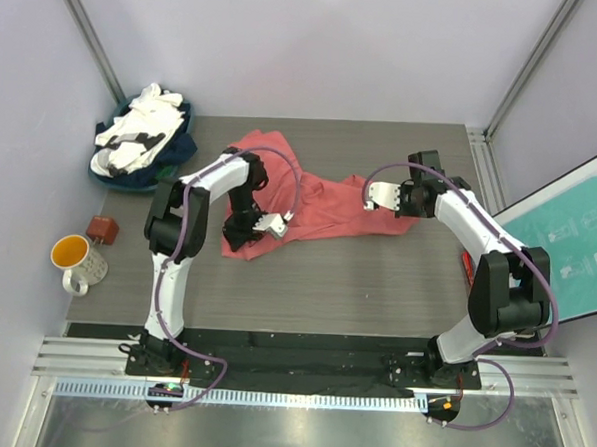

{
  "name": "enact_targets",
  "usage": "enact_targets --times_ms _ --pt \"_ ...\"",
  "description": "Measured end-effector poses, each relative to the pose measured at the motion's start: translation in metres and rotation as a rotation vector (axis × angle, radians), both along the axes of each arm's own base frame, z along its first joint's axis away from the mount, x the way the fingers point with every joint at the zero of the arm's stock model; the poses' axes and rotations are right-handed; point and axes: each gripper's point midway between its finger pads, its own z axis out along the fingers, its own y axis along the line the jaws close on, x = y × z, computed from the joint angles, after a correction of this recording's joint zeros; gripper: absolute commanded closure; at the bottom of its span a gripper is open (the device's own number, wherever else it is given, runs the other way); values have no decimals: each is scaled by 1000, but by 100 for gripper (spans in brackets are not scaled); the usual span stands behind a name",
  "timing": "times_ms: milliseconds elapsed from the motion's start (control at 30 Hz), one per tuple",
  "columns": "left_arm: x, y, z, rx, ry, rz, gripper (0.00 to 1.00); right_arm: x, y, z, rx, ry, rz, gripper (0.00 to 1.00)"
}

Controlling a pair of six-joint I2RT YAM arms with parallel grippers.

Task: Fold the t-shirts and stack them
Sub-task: Flatten out the tshirt

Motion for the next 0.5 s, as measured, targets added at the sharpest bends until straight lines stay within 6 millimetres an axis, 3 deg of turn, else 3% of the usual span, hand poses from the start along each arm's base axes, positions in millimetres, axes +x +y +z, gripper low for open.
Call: enact_targets --times_ms 33,133,267,300,500 --pt "1 1 3 11 4 12 38 0 0 -1 -3 4 -3 99" --pt "21 4 8 20 -60 72 27 -1 -2 -3 -8 10 -18 99" --pt "29 15 14 26 -90 130 11 -1 -4 -3 -15 8 -27 99" --pt "32 18 17 23 -105 147 0 -1 -4 -2 -16 7 -28 99" --pt "45 36 53 -12 -222 234 0 -1 -4 -4 -20 9 -31 99"
